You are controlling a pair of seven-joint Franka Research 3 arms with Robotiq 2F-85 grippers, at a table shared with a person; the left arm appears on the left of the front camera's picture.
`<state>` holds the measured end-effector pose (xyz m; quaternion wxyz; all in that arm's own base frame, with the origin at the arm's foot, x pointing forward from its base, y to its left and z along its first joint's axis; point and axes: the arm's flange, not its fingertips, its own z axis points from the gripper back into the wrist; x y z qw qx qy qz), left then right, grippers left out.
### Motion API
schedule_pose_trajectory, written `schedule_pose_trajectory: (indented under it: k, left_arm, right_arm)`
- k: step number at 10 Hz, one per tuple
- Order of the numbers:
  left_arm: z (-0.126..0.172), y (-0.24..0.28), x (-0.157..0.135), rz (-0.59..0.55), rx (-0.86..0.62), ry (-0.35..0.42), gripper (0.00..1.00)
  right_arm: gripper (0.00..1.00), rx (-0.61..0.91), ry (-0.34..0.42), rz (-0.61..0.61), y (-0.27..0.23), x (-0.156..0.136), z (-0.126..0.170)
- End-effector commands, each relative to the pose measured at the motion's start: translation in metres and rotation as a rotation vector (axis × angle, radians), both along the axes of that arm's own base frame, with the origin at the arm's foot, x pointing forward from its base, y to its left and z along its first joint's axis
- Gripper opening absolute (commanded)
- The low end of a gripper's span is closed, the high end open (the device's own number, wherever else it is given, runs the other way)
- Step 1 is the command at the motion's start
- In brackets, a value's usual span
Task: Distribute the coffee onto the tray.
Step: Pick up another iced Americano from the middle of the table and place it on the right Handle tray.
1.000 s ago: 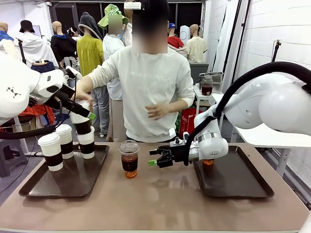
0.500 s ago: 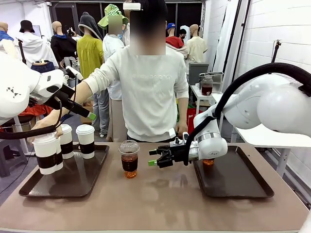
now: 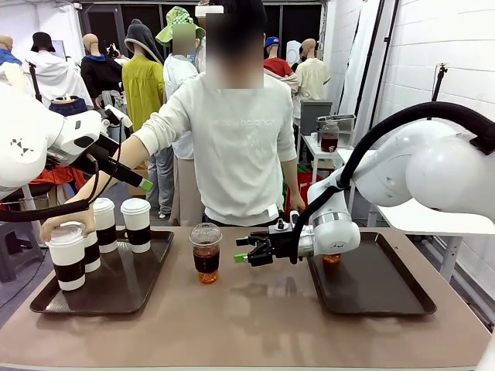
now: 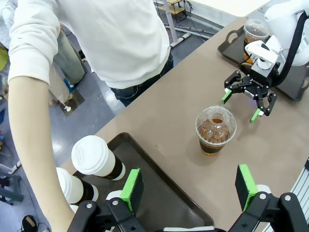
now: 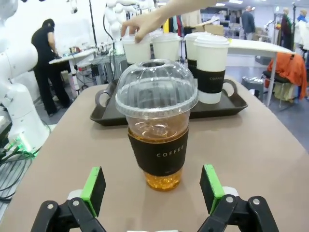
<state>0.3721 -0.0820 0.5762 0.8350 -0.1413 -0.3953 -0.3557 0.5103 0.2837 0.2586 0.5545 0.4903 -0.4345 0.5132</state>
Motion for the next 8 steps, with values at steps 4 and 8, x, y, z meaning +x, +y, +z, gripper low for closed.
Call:
schedule_pose_trajectory:
  k: [4,8]
  left_arm:
    - [-0.001,0.002,0.001,-0.003,-0.007,0.007,1.00]
    - [-0.001,0.002,0.001,-0.003,-0.007,0.007,1.00]
  right_arm:
    - [1.00,0.044,0.001,-0.008,0.030,0.017,-0.028]
    - [1.00,0.044,0.005,-0.012,0.045,0.031,-0.036]
